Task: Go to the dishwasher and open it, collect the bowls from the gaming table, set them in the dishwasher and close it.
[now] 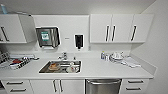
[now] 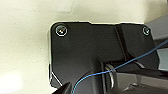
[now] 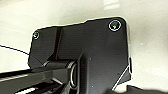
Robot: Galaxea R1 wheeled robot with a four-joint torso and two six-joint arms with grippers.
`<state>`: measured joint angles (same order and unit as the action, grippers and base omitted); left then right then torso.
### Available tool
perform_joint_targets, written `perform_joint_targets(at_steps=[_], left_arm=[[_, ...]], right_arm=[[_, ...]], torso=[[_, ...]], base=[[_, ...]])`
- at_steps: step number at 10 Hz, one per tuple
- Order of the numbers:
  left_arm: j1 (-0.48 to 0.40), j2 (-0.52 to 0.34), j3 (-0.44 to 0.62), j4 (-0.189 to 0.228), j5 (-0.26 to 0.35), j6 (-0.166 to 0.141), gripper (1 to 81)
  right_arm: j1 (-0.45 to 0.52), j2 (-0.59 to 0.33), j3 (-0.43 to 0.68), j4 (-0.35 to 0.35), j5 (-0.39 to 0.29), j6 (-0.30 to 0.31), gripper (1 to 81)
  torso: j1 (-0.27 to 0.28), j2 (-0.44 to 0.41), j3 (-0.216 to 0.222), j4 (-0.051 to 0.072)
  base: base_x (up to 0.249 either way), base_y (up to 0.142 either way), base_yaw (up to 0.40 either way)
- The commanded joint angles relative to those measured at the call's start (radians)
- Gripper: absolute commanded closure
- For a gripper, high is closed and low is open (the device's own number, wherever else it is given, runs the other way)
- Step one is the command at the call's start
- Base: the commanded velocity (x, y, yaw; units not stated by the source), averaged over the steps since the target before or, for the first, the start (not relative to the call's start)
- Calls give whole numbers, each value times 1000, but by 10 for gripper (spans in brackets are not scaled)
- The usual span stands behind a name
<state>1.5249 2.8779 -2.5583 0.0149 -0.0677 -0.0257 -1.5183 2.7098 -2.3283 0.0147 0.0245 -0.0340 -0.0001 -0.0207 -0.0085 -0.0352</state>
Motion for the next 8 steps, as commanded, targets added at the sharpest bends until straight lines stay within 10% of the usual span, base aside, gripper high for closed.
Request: perform_joint_targets(at_steps=[1,8], left_arm=[[-51,-11,3,11,51,6,10],[-50,-11,3,11,51,6,10]], right_arm=[[52,-23,7,5,-52,2,10],[54,-23,8,5,-54,2,10]], torso=[[0,0,0,0],[0,0,0,0]], base=[[147,0,0],[147,0,0]])
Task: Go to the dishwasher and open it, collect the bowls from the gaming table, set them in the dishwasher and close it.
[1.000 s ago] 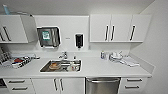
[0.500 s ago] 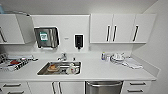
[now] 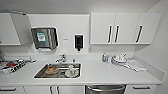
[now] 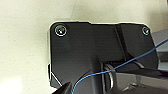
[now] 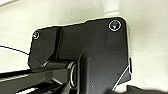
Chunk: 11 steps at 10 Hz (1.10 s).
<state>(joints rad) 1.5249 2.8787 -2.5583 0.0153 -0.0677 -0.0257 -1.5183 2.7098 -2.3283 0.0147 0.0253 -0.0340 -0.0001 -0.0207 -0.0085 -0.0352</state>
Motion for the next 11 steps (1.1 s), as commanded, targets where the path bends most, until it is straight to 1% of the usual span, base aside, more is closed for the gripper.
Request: perform_joint_targets(at_steps=[1,6,9,10,11], left_arm=[[-51,-11,3,11,51,6,10],[-51,-13,3,11,51,6,10],[-42,-15,7,11,51,4,10],[-24,-24,30,8,18,4,10],[-1,-54,82,11,-56,4,10]], right_arm=[[52,-23,6,5,-53,2,10],[48,-23,9,5,-53,2,10],[52,-25,21,8,-54,2,10],[52,-32,46,5,-61,3,10],[48,-49,79,5,-59,3,10]], torso=[[0,0,0,0],[0,0,0,0],[1,0,0,0],[1,0,0,0],[1,0,0,0]], base=[[147,0,0],[133,0,0],[0,0,0],[0,0,0],[0,0,0]])
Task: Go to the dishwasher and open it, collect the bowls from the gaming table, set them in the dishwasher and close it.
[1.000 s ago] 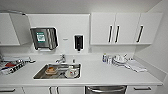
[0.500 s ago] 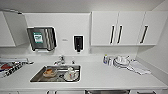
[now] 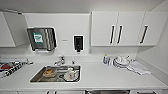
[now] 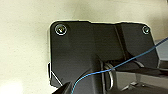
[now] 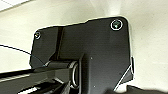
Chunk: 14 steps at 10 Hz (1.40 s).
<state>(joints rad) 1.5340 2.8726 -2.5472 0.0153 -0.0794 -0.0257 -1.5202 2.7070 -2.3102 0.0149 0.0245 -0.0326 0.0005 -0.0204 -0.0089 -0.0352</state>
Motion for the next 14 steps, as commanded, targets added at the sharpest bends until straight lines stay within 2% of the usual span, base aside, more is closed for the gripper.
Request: perform_joint_targets(at_steps=[1,2,3,8,10,12,14], left_arm=[[5,-99,154,12,-80,4,10],[4,-186,276,9,-79,1,10],[4,-247,352,9,-79,-2,10],[2,-511,683,8,-86,-10,10],[-2,-574,766,9,-103,-10,10],[-1,-631,812,9,-135,-10,10],[-2,-722,913,9,-169,-10,10]], right_arm=[[45,-83,120,5,-55,0,10],[44,-143,208,4,-52,0,10],[44,-190,287,4,-52,2,10],[60,-420,642,4,-35,0,10],[80,-523,782,2,-34,0,10],[103,-594,873,2,-35,0,10],[122,-639,931,0,-35,0,10]], torso=[[0,0,0,0],[0,0,0,0],[0,0,0,0],[0,0,0,0],[0,0,0,0],[0,0,0,0],[0,0,0,0]], base=[[0,0,0],[0,0,0],[0,0,0],[0,0,0],[0,0,0],[0,0,0],[0,0,0]])
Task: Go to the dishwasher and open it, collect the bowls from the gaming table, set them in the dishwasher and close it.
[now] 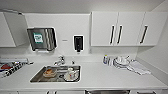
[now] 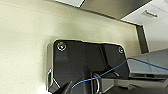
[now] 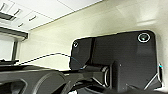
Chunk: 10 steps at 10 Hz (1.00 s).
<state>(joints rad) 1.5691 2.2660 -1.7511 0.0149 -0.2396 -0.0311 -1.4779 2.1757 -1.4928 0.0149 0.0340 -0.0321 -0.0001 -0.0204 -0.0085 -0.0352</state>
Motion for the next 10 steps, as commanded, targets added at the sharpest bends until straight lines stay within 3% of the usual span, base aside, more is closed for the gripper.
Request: perform_joint_targets(at_steps=[1,4,5,6,7,8,10], left_arm=[[-37,-142,146,10,-20,-4,10],[-37,-204,212,10,-70,-4,10],[-40,-219,223,10,-75,-4,10],[-54,-256,249,10,-78,-4,10],[-73,-301,288,11,-76,-6,10],[-93,-351,332,11,-73,-4,10],[-126,-432,410,10,-70,-25,10]], right_arm=[[87,-115,120,2,-43,0,10],[119,-162,174,5,-45,1,10],[138,-175,186,7,-45,3,10],[156,-196,212,8,-45,5,10],[182,-219,237,8,-46,21,10],[207,-238,261,8,-48,32,10],[248,-268,312,8,-46,34,10]], torso=[[0,0,0,0],[0,0,0,0],[64,-100,0,0],[68,-105,-90,-30],[78,-123,-98,-30],[93,-147,-116,-9],[134,-213,-178,-13]], base=[[0,0,0],[0,0,0],[0,0,0],[0,0,0],[0,0,0],[0,0,0],[0,0,0]])
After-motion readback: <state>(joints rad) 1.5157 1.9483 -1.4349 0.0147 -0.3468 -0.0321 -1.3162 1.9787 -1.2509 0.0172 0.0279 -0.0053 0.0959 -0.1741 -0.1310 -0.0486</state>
